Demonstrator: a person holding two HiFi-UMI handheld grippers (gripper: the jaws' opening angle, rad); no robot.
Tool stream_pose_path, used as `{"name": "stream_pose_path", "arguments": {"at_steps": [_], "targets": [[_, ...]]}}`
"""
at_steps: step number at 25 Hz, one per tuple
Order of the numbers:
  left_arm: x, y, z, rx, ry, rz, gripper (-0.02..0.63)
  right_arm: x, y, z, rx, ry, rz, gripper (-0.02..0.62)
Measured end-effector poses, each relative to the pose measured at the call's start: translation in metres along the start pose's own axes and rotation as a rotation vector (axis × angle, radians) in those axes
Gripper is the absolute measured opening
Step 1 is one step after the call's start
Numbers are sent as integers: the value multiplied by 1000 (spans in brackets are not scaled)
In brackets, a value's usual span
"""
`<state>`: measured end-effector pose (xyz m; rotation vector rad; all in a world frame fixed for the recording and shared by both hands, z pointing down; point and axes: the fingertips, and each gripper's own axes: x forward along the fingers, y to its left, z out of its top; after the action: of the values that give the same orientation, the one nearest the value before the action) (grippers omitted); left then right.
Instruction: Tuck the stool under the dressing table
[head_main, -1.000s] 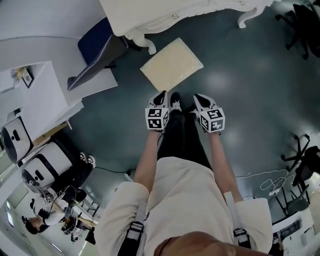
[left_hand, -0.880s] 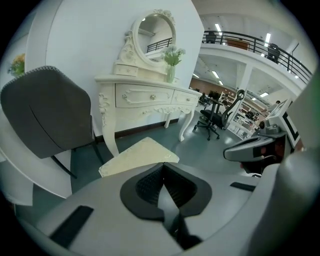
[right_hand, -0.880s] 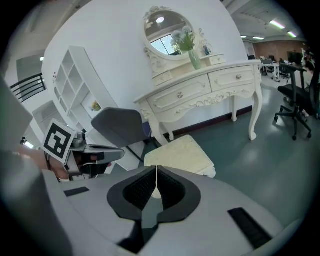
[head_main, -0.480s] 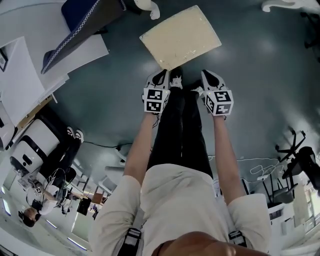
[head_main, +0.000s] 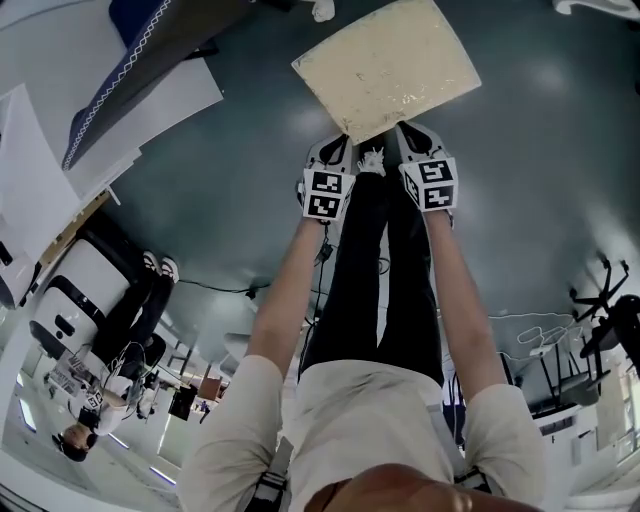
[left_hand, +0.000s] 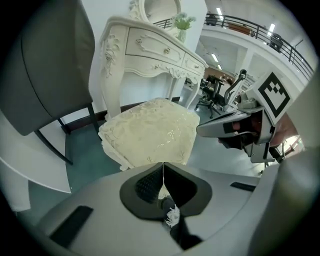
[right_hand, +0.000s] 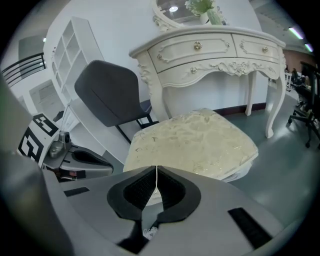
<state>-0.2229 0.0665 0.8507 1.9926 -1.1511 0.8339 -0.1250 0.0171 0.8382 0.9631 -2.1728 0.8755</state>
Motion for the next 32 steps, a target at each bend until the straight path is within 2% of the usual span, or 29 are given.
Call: {"name": "stream_pose_path", "arguments": {"at_steps": [7,11,14,19,23,29,32], "targets": [[33,10,-28,14,68,-56,15,42,11,-33,-72,125,-3,44],[40,18,-24,27,70,-72,15,46,10,-28,-88,116,17,44],[41,18,-23,-28,89,-94,15,46,12,-26,-107,117,28,44],[44,17,-24,-32,123,-80,15,44,3,-29,-83,107,54,43],[39,22,-23,-56,107,-90,15,44,10,-26,-161,123,55,43],[66,8,-25,-25,99,-118,15,49,-20,-37,-55,80,17,43],[83,-2,-11,-26,80,-138,14,49,-45,-31,-63,75,-22,43]]}}
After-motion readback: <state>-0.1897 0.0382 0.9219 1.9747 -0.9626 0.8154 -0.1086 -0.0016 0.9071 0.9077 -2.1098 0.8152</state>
